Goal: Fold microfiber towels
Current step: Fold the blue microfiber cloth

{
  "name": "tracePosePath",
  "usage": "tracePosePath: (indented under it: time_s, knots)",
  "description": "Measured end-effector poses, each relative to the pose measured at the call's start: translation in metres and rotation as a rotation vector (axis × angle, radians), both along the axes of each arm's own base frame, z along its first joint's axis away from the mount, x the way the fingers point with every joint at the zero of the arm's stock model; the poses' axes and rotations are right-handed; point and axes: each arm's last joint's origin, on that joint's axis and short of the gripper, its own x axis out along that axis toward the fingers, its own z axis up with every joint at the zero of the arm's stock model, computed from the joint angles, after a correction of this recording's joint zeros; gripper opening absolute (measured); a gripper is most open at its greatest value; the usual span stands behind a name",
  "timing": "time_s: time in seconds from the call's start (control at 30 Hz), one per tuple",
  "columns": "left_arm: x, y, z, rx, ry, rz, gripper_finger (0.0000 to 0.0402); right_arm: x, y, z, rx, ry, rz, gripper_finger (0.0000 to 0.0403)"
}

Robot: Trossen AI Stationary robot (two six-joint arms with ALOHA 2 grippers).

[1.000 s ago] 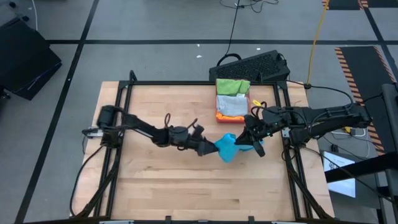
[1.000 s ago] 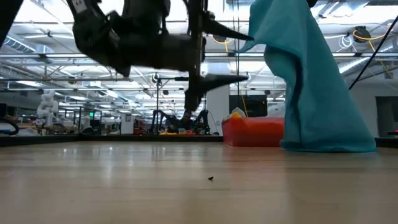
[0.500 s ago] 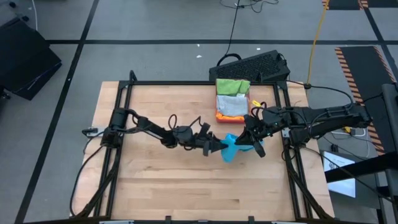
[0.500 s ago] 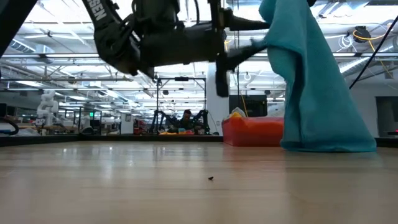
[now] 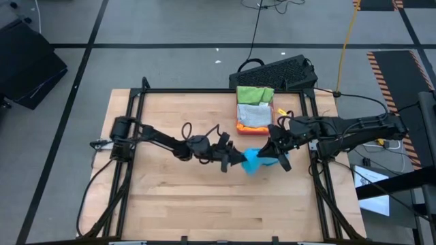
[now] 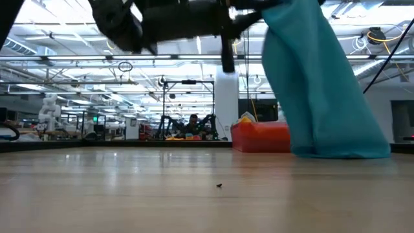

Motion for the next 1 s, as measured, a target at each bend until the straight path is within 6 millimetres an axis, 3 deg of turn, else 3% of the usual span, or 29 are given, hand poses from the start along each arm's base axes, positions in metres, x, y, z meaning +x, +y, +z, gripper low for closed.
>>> tracePosePath:
  time_s: [0.13,0.33,0.47,0.63,0.73,0.83,1.0]
  knots:
    - [-0.015,0.003,0.033,0.099,0.076,0.069,0.0002,0.004,-0.003,0.011,-0.058,-0.13,-0.059,0.0]
    - [-0.054,0.0,0.09,0.23,0.095,0.142,0.0001,0.007,-0.004,0.026,0.008,-0.281,-0.079,0.0]
    - [-0.08,-0.021,0.122,0.209,0.042,0.119,0.0001,0.007,0.009,0.036,0.136,-0.354,-0.047,0.0]
    - [-0.098,-0.066,0.155,0.183,0.028,-0.002,0.0001,0.011,0.029,0.045,0.333,-0.402,0.018,0.0]
    - [-0.102,-0.085,0.162,0.205,0.077,-0.022,0.0001,0.018,0.039,0.039,0.422,-0.339,0.048,0.0]
    - [-0.102,-0.09,0.151,0.272,0.168,0.044,0.0001,0.03,0.045,0.026,0.424,-0.27,0.047,0.0]
    - [-0.096,-0.075,0.121,0.3,0.345,0.147,0.0001,0.053,0.042,0.0,0.368,-0.148,-0.012,0.0]
